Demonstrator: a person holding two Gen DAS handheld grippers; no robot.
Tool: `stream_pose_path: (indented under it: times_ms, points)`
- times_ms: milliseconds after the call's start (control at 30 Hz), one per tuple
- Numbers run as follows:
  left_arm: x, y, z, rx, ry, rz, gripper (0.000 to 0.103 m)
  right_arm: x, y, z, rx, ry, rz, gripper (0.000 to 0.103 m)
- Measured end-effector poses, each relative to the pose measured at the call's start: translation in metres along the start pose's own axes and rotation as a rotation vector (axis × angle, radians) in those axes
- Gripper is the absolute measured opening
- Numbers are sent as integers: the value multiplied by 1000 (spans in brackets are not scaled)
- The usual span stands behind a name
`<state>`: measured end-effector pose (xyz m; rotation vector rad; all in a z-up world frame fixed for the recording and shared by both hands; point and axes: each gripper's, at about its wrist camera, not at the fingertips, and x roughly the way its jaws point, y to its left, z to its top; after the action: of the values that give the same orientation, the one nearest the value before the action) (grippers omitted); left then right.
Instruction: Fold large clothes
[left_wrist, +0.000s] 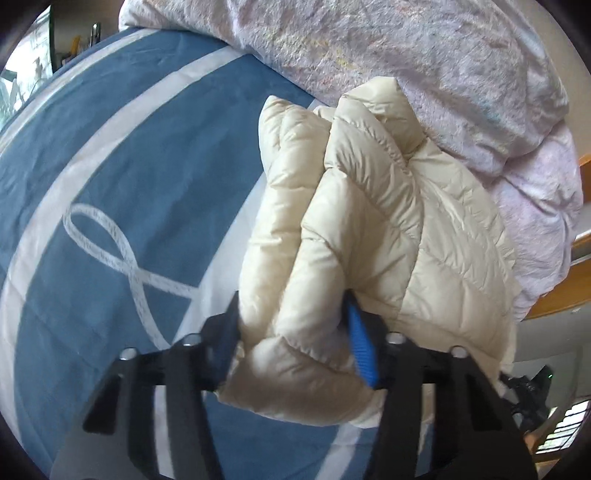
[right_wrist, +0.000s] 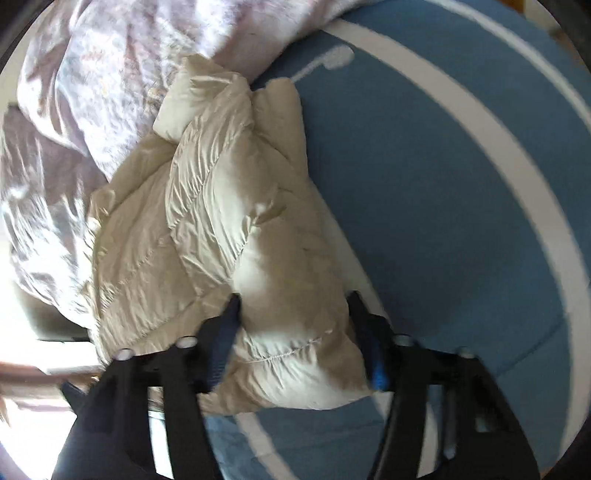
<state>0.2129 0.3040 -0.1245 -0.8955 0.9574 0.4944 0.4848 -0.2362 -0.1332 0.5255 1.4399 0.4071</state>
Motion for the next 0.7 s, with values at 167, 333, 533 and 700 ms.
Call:
stream_pose_path:
  times_ms: [167, 333, 533, 700]
  points:
    - [-16, -17, -7, 57, -16, 9, 19, -10, 20, -21, 5, -60, -7, 21]
    - [-32, -27, -2, 97, -39, 37, 15, -27, 37, -33, -22, -104, 14, 17]
    - [-59, -14, -20, 114, -57, 39, 14, -43, 32, -62, -55, -88, 44, 17]
    - [-82, 9, -50, 120, -66, 40, 14, -35, 23, -83, -68, -47, 66, 17]
